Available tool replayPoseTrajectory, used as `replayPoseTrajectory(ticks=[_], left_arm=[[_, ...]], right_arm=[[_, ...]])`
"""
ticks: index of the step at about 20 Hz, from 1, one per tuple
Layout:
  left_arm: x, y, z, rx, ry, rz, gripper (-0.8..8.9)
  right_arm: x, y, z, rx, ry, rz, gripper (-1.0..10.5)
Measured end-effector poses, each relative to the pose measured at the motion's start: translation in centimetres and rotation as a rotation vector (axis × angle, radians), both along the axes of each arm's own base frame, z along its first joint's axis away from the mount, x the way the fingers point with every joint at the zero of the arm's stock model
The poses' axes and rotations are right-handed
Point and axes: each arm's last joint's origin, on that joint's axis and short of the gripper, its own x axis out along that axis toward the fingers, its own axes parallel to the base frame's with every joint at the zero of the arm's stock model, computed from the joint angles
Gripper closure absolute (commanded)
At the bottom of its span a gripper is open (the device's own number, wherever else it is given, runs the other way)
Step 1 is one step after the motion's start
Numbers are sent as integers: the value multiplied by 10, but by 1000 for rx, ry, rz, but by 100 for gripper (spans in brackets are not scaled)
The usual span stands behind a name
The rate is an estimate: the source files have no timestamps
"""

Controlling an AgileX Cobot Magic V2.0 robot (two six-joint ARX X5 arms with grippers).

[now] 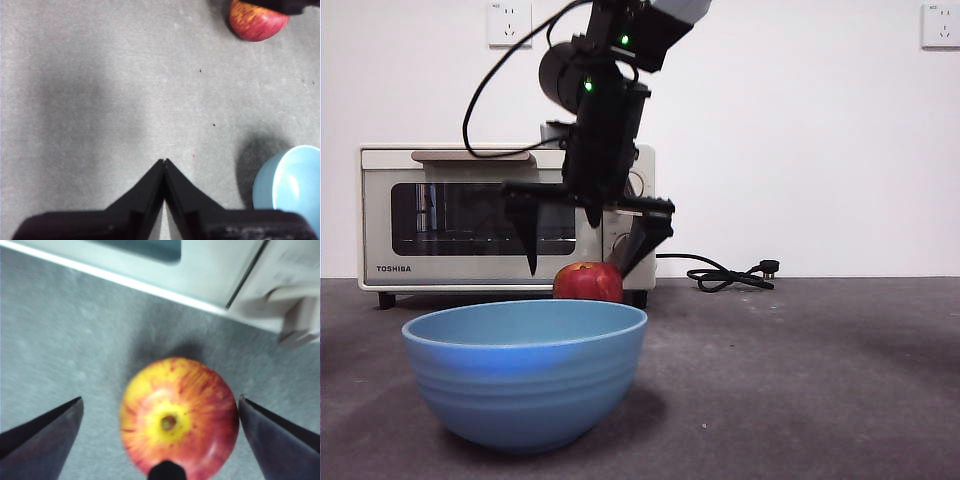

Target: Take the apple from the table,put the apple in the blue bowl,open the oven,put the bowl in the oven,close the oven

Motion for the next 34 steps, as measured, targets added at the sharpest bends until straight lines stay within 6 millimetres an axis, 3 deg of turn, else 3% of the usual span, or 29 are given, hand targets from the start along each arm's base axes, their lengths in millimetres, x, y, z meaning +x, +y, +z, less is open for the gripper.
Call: replayPoseTrajectory(ticks=[3, 6, 7, 12, 13, 22, 23, 29, 34], left_arm=[[0, 0, 0, 0, 0, -1, 818], [0, 0, 0, 1, 1, -1, 818], [0, 0, 0, 1, 1, -1, 818], [0, 0, 0, 5, -2, -6, 818], [0, 0, 0, 5, -1, -6, 818], [0, 0, 0, 10, -4, -12, 818], [0, 0, 0, 10, -4, -12, 818], [0, 0, 0, 10, -4, -12, 818], [0, 0, 0, 10, -4, -12, 818]], right_arm=[[2, 2, -19, -29, 36, -1, 218], [3, 2, -21, -27, 34, -4, 233], [3, 3, -21, -26, 28, -6, 290], [7, -4, -22, -35, 48, -23, 885], [7, -5, -22, -37, 51, -24, 959], [-2, -13, -11, -101, 113, -21, 958], [-4, -15, -4, -104, 114, -17, 958], [-44, -28, 82, -126, 26, 55, 958], [-78, -20, 92, -249, 69, 161, 958]])
